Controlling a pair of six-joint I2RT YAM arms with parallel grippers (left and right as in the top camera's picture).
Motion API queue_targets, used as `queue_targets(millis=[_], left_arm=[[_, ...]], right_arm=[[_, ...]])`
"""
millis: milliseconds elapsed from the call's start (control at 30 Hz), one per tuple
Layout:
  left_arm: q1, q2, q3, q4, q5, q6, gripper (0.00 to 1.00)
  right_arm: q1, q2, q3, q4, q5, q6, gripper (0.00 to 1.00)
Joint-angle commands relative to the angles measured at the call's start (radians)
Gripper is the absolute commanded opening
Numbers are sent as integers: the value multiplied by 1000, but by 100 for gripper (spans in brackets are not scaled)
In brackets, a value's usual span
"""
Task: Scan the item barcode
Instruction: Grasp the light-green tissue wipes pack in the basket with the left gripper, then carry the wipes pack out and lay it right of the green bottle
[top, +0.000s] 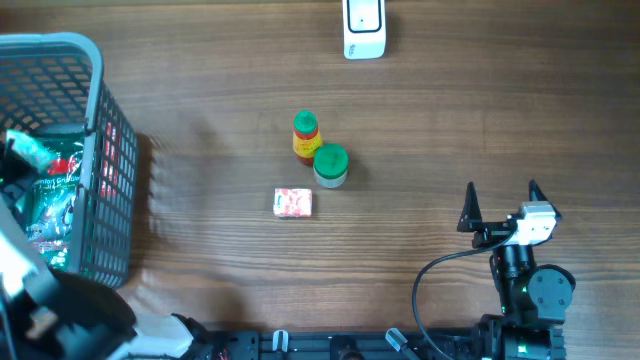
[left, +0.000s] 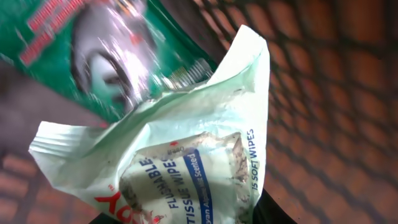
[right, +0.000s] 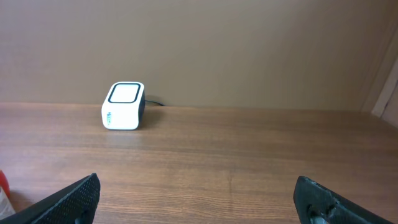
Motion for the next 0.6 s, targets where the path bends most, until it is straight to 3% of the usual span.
queue_targets(millis=[0, 200, 367, 567], left_arm=[[-9, -158, 18, 37, 219, 88, 31], [-122, -374, 18, 50, 304, 198, 29], [-400, -489, 18, -38, 227, 298, 29], [-822, -450, 18, -216, 24, 296, 27]], right_arm=[[3, -2, -1, 4, 10, 8, 100], [3, -2, -1, 4, 10, 7, 100], [3, -2, -1, 3, 10, 8, 100], [3, -2, -1, 3, 10, 8, 100]])
